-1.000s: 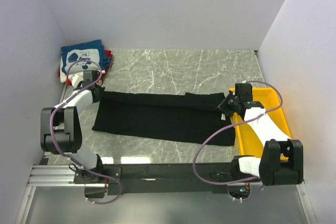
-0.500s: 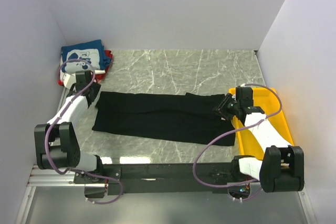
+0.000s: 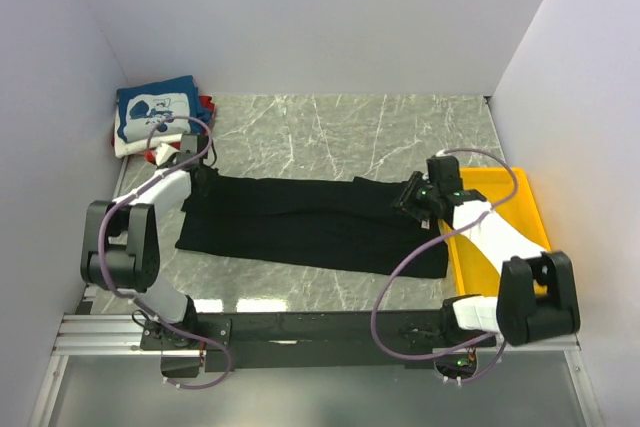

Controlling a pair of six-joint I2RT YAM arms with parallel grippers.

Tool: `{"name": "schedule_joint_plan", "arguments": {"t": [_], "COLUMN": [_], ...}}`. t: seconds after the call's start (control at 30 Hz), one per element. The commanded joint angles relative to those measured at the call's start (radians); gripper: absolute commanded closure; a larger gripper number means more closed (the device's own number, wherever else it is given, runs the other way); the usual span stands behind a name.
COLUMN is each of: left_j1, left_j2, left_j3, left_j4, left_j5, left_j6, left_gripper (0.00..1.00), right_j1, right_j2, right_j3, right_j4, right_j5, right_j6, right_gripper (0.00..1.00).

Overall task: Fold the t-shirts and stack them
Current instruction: Fold the tshirt

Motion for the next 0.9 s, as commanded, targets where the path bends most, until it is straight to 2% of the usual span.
{"name": "schedule_joint_plan", "arguments": {"t": [0.0, 0.17, 0.33, 0.67, 0.87], "left_j1": [-0.003, 0.009, 0.105, 0.231, 0.239], "left_j2": [0.047, 0.066, 0.028, -0.090, -0.132], "left_j3": [-0.036, -0.083, -0.165, -0.235, -0.159], "left_j4": [0.041, -0.003, -0.026, -0.091, -0.088], "left_j5": [0.081, 0.081, 0.072, -0.011, 0.023], "left_j6": [-0.066, -0.122, -0.142, -0.152, -0.037], "left_gripper": [0.73, 0.74, 0.76, 0.71, 0.68], "right_j1": [0.050, 0.096, 0.130, 0.256, 0.276], "right_j2": [0.078, 0.233, 0.336, 0.398, 0.353], "right_j3": [0.062, 0.109, 0.122, 0.149, 0.189], "right_j4": [0.044, 0.061, 0.078, 0.099, 0.055], "right_j5": [0.064, 0.071, 0.044, -0.004, 0.005], "right_j6": [0.015, 0.027, 0.029, 0.052, 0.030], "right_gripper": [0.61, 0.61, 0.62, 0.63, 0.63]}}
